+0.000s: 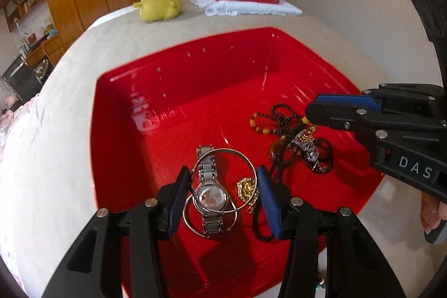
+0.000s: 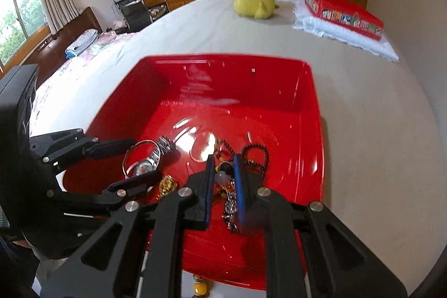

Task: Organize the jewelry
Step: 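Carry bangle and cord pendant into the red box and open both tools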

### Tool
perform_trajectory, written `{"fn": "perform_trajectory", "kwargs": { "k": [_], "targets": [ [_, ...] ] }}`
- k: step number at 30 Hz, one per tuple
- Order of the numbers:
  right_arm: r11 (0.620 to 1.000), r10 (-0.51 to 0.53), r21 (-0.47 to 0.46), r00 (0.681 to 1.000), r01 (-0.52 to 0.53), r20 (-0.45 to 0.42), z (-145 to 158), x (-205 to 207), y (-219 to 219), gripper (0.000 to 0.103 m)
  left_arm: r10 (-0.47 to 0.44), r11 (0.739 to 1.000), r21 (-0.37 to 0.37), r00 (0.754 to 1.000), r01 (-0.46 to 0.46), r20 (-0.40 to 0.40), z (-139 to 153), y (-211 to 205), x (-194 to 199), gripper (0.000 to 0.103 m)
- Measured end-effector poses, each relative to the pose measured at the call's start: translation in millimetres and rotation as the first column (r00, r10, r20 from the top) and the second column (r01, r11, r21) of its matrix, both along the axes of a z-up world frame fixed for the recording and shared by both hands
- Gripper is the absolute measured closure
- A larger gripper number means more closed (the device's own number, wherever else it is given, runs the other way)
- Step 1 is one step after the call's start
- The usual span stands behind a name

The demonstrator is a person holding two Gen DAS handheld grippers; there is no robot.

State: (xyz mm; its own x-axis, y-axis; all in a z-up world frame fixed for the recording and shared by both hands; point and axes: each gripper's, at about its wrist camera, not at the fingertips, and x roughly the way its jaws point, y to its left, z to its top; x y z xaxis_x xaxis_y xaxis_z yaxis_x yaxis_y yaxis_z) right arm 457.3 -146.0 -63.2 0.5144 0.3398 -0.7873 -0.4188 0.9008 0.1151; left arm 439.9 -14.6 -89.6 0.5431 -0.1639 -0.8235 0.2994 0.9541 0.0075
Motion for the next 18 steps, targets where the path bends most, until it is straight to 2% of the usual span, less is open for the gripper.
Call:
{"fn": "perform_trajectory", "kwargs": {
  "k": [2, 6, 7, 8, 10, 16, 18],
  "targets": [
    [1.000, -0.002, -0.009, 1.000, 0.002, -0.015, -6, 0, 0, 0.088, 0.005, 1.000, -0.023, 1.000, -0.005, -0.010, -2, 3, 1, 0.053],
    [1.000, -0.004, -0.012, 1.000, 0.004, -0.025, -9, -4, -4, 0.084, 0.009, 1.000, -0.019, 1.000, -0.010, -0.004, 1, 3, -1, 0.052],
    [1.000, -0.004, -0.010, 1.000, 0.004, -0.026, -8, -5, -5, 0.084, 0.005, 1.000, -0.020, 1.000, -0.005, -0.002, 3, 3, -3, 0.050],
    [1.000, -0.004, -0.007, 1.000, 0.004, -0.025, -7, -8, -6, 0.083, 0.000, 1.000, -0.014, 1.000, 0.000, 0.007, 5, 2, -7, 0.042],
    [1.000, -0.006, -0.001, 1.000, 0.006, -0.014, -2, -13, -9, 0.078, 0.001, 1.000, 0.000, 1.000, -0.001, 0.028, 9, 2, -13, 0.037],
    [0.999, -0.012, 0.033, 1.000, 0.012, 0.015, 13, -35, -20, 0.073, 0.011, 1.000, -0.022, 0.998, -0.010, 0.063, 29, 14, -40, 0.037],
    [0.998, -0.006, 0.059, 1.000, 0.004, 0.030, 20, -52, -25, 0.073, 0.020, 0.999, -0.041, 0.996, -0.016, 0.092, 38, 26, -63, 0.036]
  ]
}}
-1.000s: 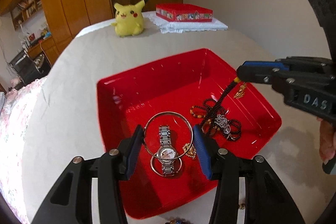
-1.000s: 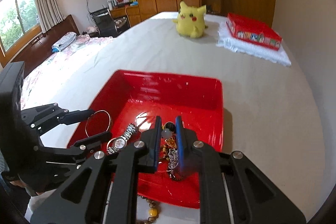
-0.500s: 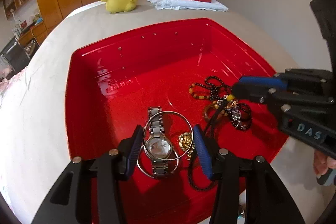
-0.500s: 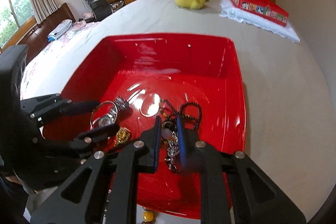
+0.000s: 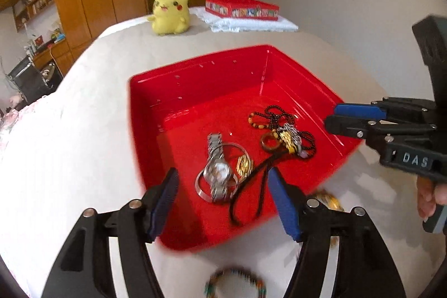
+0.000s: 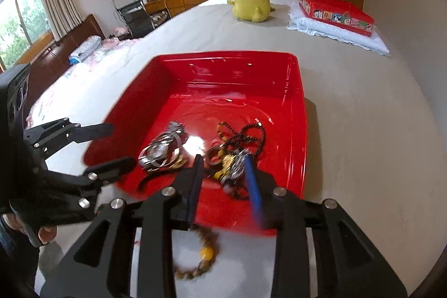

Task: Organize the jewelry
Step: 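Carry bangle and cord pendant into the red box and open both tools, then grasp the multicolour bead bracelet with the left tool while the right tool grasps the brown wooden bead bracelet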

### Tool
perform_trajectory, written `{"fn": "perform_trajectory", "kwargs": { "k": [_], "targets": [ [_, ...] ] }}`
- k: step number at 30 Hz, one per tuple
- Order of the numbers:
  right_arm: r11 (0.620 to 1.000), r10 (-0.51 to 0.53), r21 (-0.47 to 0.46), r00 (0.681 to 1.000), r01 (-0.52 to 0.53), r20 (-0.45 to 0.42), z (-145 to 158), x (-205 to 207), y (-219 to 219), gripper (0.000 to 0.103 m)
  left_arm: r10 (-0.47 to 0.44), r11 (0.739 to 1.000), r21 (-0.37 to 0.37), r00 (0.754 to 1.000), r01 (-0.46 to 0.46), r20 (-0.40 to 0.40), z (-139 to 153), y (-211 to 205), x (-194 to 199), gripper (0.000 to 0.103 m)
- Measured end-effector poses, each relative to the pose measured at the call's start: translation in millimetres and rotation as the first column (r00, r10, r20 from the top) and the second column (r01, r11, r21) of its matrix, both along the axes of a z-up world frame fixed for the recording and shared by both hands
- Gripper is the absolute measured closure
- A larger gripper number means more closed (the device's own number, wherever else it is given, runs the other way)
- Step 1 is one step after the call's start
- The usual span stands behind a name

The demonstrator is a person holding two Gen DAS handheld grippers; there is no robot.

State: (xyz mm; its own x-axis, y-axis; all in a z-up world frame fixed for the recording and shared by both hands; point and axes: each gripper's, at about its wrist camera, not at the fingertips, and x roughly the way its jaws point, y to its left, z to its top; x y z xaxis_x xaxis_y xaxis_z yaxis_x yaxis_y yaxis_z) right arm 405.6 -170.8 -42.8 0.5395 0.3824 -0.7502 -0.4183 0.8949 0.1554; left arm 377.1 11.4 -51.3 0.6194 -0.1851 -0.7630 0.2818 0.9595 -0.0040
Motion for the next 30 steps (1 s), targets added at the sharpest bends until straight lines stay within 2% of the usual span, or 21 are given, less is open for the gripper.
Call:
{"fn": "perform_trajectory", "kwargs": {
  "k": [1, 5, 10, 14, 19, 21, 24, 25, 26, 30],
  "targets": [
    [1.000, 0.003, 0.008, 1.000, -0.003, 0.011, 3, -8, -2, 0.073, 0.001, 1.000, -0.006, 1.000, -0.001, 0.008, 2, 4, -9, 0.033],
    [0.998, 0.022, 0.051, 0.998, -0.025, 0.051, 8, -54, -11, 0.070, 0.024, 0.999, -0.033, 1.000, -0.024, 0.014, -2, 27, -56, 0.032],
    [0.999, 0.052, 0.018, 0.999, -0.051, -0.007, -30, -90, -6, 0.070, 0.060, 0.998, 0.004, 0.997, -0.060, -0.046, -35, 37, -82, 0.033],
    [1.000, 0.018, 0.020, 0.998, -0.017, -0.065, -55, -88, -7, 0.070, 0.064, 0.998, 0.007, 0.992, -0.063, -0.106, -58, 34, -80, 0.037],
    [1.000, -0.015, 0.003, 0.997, 0.016, -0.078, -65, -71, -3, 0.070, 0.078, 0.997, 0.038, 0.991, -0.074, -0.106, -69, 29, -73, 0.040],
    [1.000, -0.014, -0.024, 0.995, 0.012, -0.095, -73, -66, 2, 0.069, 0.083, 0.996, 0.049, 0.991, -0.078, -0.101, -69, 27, -74, 0.046],
    [0.994, 0.011, -0.106, 0.998, -0.018, -0.059, -75, -77, 13, 0.069, 0.079, 0.995, 0.065, 0.993, -0.074, -0.088, -68, 24, -79, 0.069],
    [0.993, 0.021, -0.119, 0.998, -0.027, -0.054, -75, -81, 15, 0.070, 0.079, 0.995, 0.065, 0.993, -0.073, -0.086, -68, 24, -80, 0.082],
    [0.991, 0.029, -0.126, 0.998, -0.035, -0.052, -75, -86, 15, 0.072, 0.078, 0.996, 0.060, 0.993, -0.073, -0.085, -68, 25, -82, 0.089],
    [0.991, 0.049, -0.125, 0.997, -0.056, -0.058, -76, -102, 3, 0.083, 0.077, 0.997, 0.034, 0.994, -0.074, -0.082, -68, 30, -87, 0.095]
  ]
}}
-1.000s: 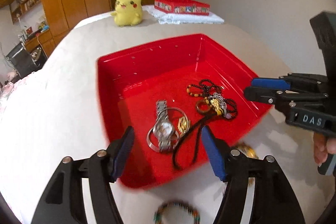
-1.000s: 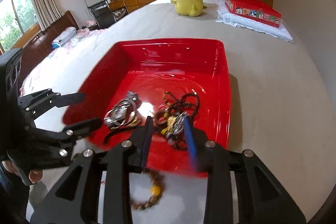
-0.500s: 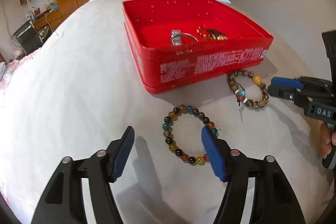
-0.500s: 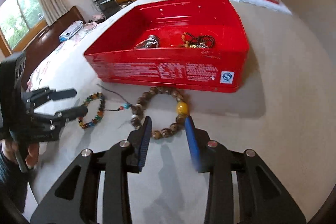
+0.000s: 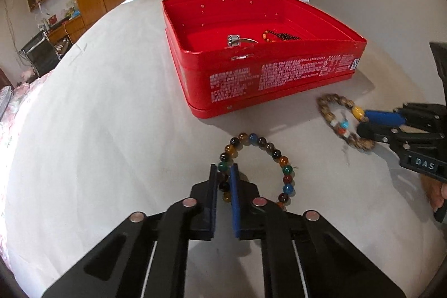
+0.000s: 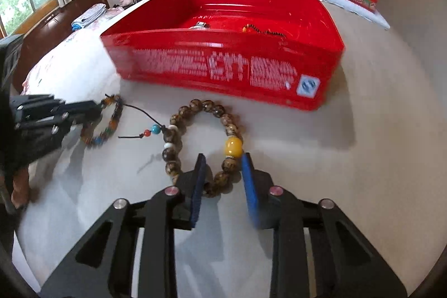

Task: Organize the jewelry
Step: 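Grasp the multicolour bead bracelet with the left tool while the right tool grasps the brown wooden bead bracelet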

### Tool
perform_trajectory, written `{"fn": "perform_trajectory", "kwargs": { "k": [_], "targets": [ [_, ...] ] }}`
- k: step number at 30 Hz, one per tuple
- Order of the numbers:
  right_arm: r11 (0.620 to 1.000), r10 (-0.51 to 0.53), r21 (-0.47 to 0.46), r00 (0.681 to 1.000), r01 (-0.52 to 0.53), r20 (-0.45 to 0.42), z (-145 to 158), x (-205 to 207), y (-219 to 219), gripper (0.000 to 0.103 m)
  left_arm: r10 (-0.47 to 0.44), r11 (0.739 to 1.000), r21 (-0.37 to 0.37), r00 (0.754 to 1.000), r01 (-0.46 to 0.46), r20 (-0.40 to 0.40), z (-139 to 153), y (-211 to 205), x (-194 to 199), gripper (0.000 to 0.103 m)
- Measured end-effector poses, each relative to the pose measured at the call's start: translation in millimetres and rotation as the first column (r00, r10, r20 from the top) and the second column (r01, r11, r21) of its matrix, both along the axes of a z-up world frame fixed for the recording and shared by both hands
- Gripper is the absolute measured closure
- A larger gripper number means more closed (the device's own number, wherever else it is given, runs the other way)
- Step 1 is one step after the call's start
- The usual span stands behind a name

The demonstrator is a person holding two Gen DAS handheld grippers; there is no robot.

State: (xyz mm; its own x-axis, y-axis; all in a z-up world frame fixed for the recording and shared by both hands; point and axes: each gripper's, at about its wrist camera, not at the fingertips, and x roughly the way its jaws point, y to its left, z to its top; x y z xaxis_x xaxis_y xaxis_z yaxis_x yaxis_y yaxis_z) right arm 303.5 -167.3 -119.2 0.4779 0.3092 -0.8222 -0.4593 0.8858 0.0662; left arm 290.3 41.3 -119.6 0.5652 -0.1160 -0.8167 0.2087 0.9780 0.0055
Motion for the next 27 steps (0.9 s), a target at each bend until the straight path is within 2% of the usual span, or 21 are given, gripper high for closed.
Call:
{"fn": "perform_trajectory", "kwargs": {
  "k": [7, 17, 18, 19, 20, 22, 27],
  "targets": [
    [1.000, 0.019, 0.013, 0.999, -0.018, -0.027, 3, -19, -15, 0.093, -0.018, 1.000, -0.019, 1.000, 0.019, 0.000, 2, -1, -16, 0.096],
    [0.999, 0.031, 0.043, 0.999, -0.029, -0.039, 8, -32, -28, 0.093, -0.029, 0.999, -0.043, 0.999, 0.028, -0.020, 5, 7, -36, 0.095],
    [0.999, 0.031, 0.044, 0.999, -0.030, -0.039, 8, -33, -29, 0.090, -0.032, 0.999, -0.040, 0.999, 0.031, -0.021, 5, 6, -36, 0.094],
    [0.999, 0.032, 0.044, 0.999, -0.031, -0.039, 8, -33, -29, 0.089, -0.031, 0.999, -0.041, 0.999, 0.030, -0.023, 5, 6, -37, 0.089],
    [0.999, 0.032, 0.043, 0.999, -0.030, -0.037, 9, -33, -30, 0.089, -0.035, 0.998, -0.048, 0.999, 0.034, -0.026, 6, 6, -36, 0.075],
    [0.999, 0.029, 0.044, 0.999, -0.027, -0.037, 10, -32, -30, 0.085, -0.023, 0.999, -0.032, 1.000, 0.023, -0.012, 7, 5, -34, 0.058],
    [0.999, 0.019, 0.040, 0.999, -0.018, -0.029, 7, -30, -27, 0.074, -0.035, 0.999, -0.001, 0.999, 0.035, -0.014, 1, -2, -25, 0.058]
  ]
}}
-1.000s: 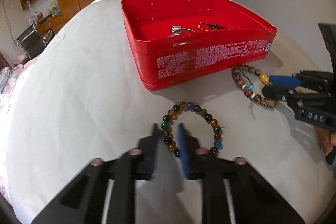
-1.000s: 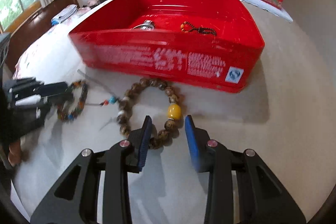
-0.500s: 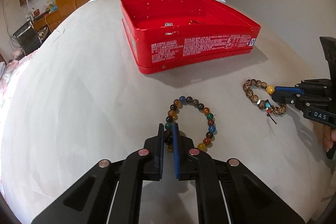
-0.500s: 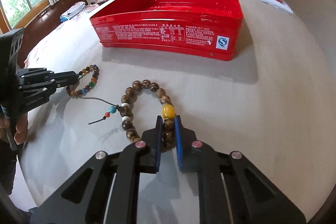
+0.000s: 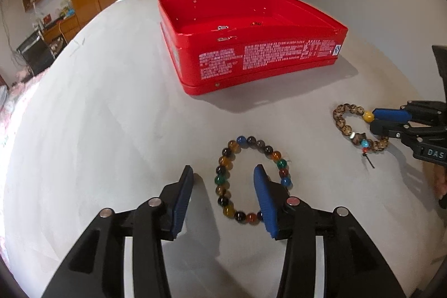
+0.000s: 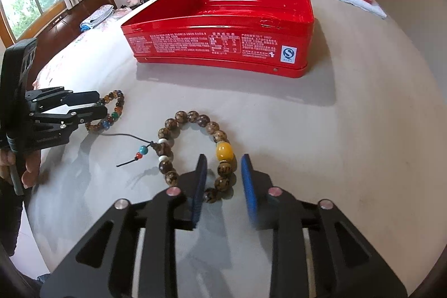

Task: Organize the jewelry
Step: 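Grasp the multicolour bead bracelet with the left tool while the right tool grasps the brown wooden bead bracelet, then carry both bead bracelets into the red box and open both tools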

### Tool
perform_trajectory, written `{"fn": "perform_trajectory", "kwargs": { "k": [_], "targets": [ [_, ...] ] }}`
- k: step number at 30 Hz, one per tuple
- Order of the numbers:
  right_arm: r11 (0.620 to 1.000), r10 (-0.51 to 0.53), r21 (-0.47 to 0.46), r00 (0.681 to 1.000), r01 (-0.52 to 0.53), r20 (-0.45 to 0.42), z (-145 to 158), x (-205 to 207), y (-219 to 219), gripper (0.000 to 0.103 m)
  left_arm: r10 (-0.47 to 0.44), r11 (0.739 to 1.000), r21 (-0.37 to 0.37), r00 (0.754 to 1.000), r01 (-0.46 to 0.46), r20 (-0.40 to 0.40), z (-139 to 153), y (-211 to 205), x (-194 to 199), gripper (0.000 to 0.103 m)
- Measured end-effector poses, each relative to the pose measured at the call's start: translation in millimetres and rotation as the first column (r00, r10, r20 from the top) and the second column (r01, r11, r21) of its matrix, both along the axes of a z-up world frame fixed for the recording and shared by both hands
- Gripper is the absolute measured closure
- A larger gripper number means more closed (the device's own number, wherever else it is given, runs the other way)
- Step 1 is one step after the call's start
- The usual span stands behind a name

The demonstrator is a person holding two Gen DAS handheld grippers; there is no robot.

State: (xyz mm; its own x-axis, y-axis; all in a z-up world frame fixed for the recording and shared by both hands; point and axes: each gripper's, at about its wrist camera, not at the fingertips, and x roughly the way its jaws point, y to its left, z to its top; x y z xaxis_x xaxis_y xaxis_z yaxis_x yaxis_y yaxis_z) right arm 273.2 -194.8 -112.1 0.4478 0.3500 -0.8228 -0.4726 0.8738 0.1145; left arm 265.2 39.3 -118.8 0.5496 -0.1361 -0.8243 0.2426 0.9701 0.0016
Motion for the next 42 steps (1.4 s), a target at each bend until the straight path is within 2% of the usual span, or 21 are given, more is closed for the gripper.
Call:
{"fn": "perform_trajectory", "kwargs": {
  "k": [1, 3, 4, 5, 6, 9, 19, 29, 42],
  "targets": [
    [1.000, 0.002, -0.005, 1.000, -0.002, 0.001, -1, 0, 1, 0.073, 0.001, 1.000, 0.005, 1.000, -0.001, 0.003, 0, -1, 1, 0.058],
    [1.000, 0.009, -0.017, 1.000, -0.009, 0.008, -3, 0, 4, 0.071, 0.006, 1.000, 0.014, 1.000, -0.006, 0.011, -1, -2, 1, 0.071],
    [1.000, 0.012, -0.027, 1.000, -0.012, 0.014, -4, 0, 5, 0.071, 0.003, 1.000, 0.021, 1.000, -0.003, 0.015, -1, -4, 0, 0.087],
    [0.999, 0.016, -0.037, 1.000, -0.015, 0.022, -5, 0, 7, 0.071, -0.001, 1.000, 0.023, 1.000, 0.001, 0.016, -1, -5, -1, 0.096],
    [0.999, 0.018, -0.044, 0.999, -0.017, 0.026, -5, -1, 8, 0.073, -0.002, 1.000, 0.025, 1.000, 0.001, 0.019, -1, -6, -2, 0.096],
    [0.998, 0.024, -0.062, 0.999, -0.021, 0.041, -5, -2, 10, 0.092, 0.000, 0.999, 0.036, 0.999, -0.002, 0.034, 0, -8, -6, 0.096],
    [0.999, 0.020, -0.037, 0.998, -0.018, 0.057, 5, -7, 8, 0.093, 0.016, 1.000, -0.016, 0.998, -0.015, 0.053, 13, 2, -13, 0.096],
    [1.000, 0.023, 0.001, 0.992, -0.023, 0.128, 41, -21, 6, 0.093, 0.000, 1.000, -0.027, 0.995, 0.003, 0.099, 38, 0, -25, 0.096],
    [0.999, 0.025, 0.029, 0.982, -0.031, 0.186, 73, -34, 1, 0.093, -0.013, 0.999, -0.030, 0.988, 0.018, 0.156, 66, -6, -41, 0.096]
  ]
}}
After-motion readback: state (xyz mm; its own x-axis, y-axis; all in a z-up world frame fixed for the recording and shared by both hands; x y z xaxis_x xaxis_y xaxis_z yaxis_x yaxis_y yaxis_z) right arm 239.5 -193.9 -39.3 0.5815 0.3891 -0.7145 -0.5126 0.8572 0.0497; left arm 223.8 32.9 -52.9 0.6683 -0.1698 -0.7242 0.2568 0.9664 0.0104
